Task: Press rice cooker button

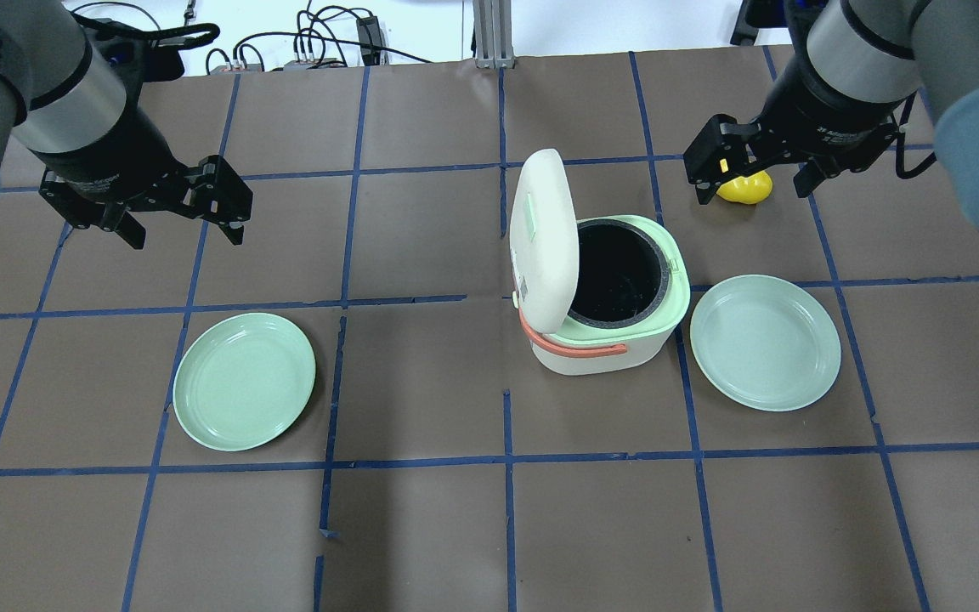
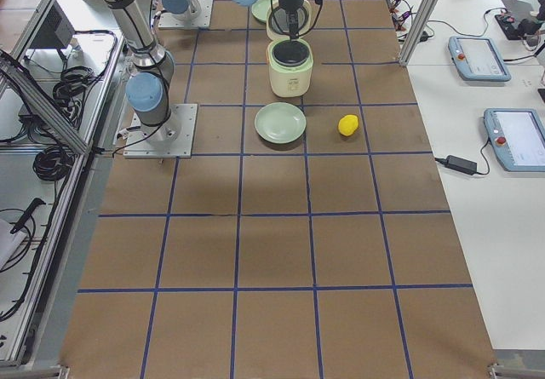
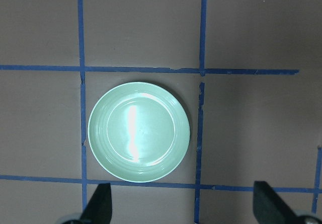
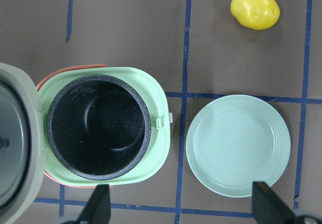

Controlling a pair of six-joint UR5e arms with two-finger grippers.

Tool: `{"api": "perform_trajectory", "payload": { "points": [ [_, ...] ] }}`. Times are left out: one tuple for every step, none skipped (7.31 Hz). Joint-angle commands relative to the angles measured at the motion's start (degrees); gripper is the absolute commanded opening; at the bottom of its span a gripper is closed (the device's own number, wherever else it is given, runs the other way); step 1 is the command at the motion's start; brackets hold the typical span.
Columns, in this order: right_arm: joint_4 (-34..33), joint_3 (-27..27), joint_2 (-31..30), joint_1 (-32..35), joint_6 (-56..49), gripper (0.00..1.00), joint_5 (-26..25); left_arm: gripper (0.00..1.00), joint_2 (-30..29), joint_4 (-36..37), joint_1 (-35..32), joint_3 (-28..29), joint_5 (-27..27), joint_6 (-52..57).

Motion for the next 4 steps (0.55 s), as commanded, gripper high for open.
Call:
{"api": "perform_trajectory", "payload": {
  "points": [
    [-3.17,-0.38,0.50,0.00,0.13,1.00,-0.17,1.00,0.00,0.00,0.00,0.00,0.00,0.02],
    [-6.24,-1.08,2.78,0.00,0.39,1.00,-0.95,1.00,0.00,0.00,0.00,0.00,0.00,0.02],
    [-6.36,-1.43,3.06,-0.09,0.13,1.00,-0.96,1.00,0.00,0.00,0.00,0.00,0.00,0.02],
    [-6.36,-1.70,3.59,-0.35,-0.13,1.00,-1.05,1.00,0.00,0.00,0.00,0.00,0.00,0.02]
  ]
}}
